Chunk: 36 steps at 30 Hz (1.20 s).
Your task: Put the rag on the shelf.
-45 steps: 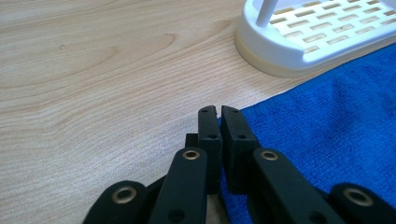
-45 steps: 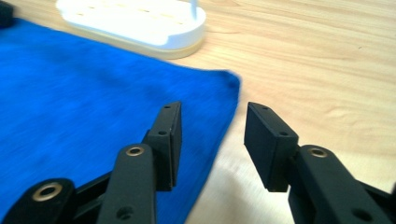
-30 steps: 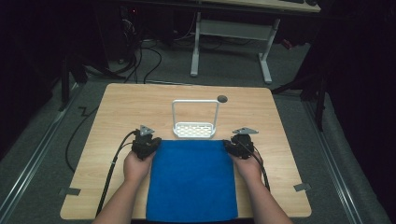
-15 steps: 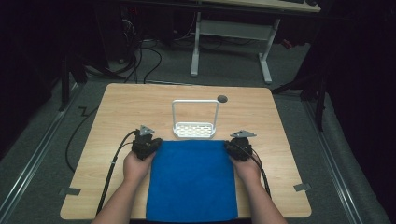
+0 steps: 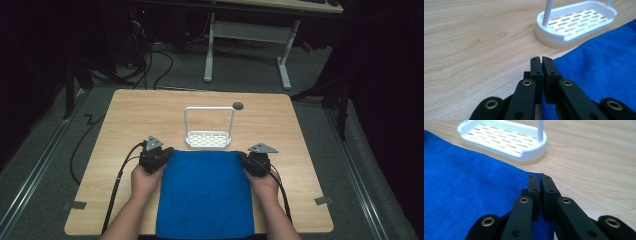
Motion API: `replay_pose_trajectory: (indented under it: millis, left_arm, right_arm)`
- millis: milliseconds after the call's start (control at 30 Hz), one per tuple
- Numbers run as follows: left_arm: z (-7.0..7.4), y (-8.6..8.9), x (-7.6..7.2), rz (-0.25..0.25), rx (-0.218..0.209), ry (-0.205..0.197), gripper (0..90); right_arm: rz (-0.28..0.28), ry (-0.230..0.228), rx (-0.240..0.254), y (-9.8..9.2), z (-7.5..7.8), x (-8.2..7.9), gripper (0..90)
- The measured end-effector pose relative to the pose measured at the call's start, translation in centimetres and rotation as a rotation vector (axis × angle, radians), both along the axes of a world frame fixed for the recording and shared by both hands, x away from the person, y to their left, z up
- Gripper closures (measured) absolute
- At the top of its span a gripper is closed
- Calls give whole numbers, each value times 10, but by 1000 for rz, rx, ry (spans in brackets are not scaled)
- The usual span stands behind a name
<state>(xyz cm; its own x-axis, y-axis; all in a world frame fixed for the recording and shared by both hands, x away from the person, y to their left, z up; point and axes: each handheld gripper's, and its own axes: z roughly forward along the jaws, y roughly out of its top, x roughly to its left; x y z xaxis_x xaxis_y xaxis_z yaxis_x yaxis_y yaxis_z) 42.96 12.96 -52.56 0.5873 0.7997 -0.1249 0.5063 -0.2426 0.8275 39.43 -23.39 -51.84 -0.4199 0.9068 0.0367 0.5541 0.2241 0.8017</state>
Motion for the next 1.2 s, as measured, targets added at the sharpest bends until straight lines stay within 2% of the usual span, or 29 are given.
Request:
replay_pose_trajectory:
  millis: [33, 67, 100, 167, 333, 600, 733, 833, 900, 967, 1000, 1067, 1167, 1200]
  left_arm:
    - [2, 1, -3, 2, -14, -9, 879]
    - [2, 1, -3, 2, -14, -9, 879]
    - [4, 2, -5, 2, -11, -18, 879]
    - [7, 3, -9, 3, -28, -31, 879]
    - [19, 7, -15, 8, -90, -51, 879]
    - [42, 10, -28, 15, -152, -125, 879]
    - [56, 11, -36, 7, -169, -166, 879]
    - [71, 12, -44, 3, -171, -212, 879]
    - [73, 12, -45, 1, -173, -220, 879]
    - [81, 13, -49, -2, -180, -244, 879]
    - [84, 13, -51, -4, -183, -254, 879]
    - [91, 13, -55, -7, -186, -277, 879]
    - [101, 14, -61, -13, -203, -310, 879]
    - [108, 14, -65, -16, -211, -333, 879]
  right_arm:
    - [11, -24, -7, 3, 4, -4, 878]
    - [11, -24, -7, 3, 4, -4, 878]
    - [12, -46, -1, 5, 9, -8, 878]
    - [14, -60, 0, 5, 12, -9, 877]
    - [15, -113, 20, 5, 25, -17, 878]
    - [29, -201, 41, 8, 47, -28, 877]
    - [29, -249, 58, 8, 59, -34, 877]
    - [31, -282, 65, 7, 68, -39, 878]
    - [27, -286, 66, 7, 71, -41, 877]
    - [30, -305, 70, 6, 76, -44, 877]
    - [32, -329, 78, 5, 81, -47, 877]
    - [30, -335, 84, 5, 84, -49, 878]
    - [31, -376, 100, 2, 96, -56, 878]
    - [32, -388, 105, 1, 100, -58, 877]
